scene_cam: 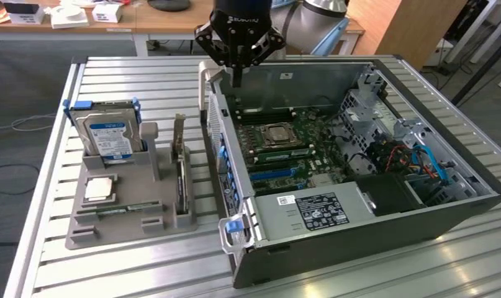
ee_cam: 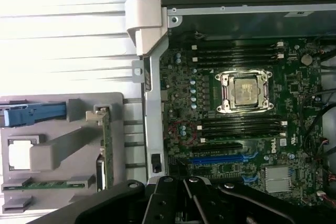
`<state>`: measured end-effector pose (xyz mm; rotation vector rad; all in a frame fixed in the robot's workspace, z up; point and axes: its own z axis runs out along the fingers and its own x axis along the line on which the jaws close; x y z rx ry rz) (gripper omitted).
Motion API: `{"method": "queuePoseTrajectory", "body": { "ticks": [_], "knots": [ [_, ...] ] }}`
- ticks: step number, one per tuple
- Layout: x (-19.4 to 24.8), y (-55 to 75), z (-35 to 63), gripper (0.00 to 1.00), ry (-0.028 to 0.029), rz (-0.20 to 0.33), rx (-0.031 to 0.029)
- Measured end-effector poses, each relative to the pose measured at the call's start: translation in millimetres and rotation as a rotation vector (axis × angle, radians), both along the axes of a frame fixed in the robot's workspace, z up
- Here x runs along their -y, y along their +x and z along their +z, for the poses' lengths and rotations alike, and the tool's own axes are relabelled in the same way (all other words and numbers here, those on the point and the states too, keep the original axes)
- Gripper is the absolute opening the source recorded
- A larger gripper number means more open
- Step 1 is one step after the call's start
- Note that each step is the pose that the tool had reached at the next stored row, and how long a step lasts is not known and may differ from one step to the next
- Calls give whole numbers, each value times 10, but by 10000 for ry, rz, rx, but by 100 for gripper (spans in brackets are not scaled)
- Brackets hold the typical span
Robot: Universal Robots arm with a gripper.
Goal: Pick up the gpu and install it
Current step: 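Reach for the gpu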
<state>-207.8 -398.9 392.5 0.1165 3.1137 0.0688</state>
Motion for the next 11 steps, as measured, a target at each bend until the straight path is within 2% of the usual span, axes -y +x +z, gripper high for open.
{"method": "queuePoseTrajectory", "body": {
  "ticks": [6, 11],
  "knots": [
    [0, -175, -3, 11, 0, -1, 0],
    [0, -270, -14, 11, 1, -1, 0]
  ]
}}
